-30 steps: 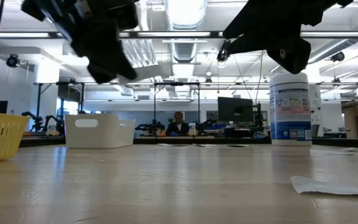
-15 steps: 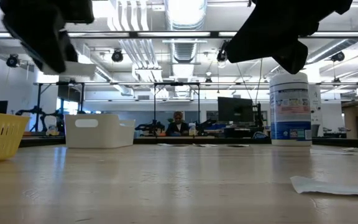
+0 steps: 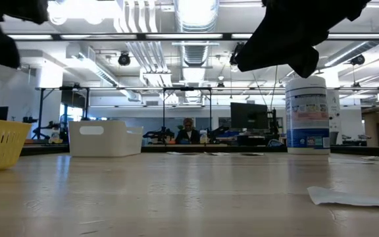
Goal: Pick & Place First Aid Supplies
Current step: Put the green bandage into the yellow bin
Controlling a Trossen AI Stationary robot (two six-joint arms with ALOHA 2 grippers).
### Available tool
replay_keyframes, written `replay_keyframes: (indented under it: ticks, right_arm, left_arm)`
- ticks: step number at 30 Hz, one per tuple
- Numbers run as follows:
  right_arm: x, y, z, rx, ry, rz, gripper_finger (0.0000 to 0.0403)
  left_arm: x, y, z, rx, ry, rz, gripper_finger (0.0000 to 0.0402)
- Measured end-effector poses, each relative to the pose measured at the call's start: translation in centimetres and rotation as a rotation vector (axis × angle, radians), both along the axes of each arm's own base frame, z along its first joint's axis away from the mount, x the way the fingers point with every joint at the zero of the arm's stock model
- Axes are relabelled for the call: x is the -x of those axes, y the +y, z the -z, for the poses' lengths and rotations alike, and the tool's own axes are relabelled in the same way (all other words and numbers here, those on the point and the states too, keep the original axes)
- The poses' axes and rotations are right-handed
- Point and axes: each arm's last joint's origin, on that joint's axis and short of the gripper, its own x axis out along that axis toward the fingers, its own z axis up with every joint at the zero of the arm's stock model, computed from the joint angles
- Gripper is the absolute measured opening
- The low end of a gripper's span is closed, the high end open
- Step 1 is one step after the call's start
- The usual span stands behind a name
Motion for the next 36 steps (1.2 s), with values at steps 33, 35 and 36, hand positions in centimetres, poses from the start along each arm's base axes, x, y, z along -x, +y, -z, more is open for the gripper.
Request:
replay_keyframes:
  ticks: [33,35,36]
  right_arm:
    - [-1.9,-4.8,0.0,0.081,0.029,0.108,0.0114]
    - [-1.9,-4.8,0.0,0.072,0.027,0.110,0.0111]
    - [-1.9,-4.8,0.0,0.066,0.025,0.114,0.0109]
  left_arm:
    - [2.8,-0.7,2.6,-0.067,0.131,-0.157,0.0007]
    - [2.9,-0.7,2.9,-0.066,0.131,-0.156,0.0019]
    - [2.9,-0.7,3.0,-0.068,0.131,-0.153,0.0027]
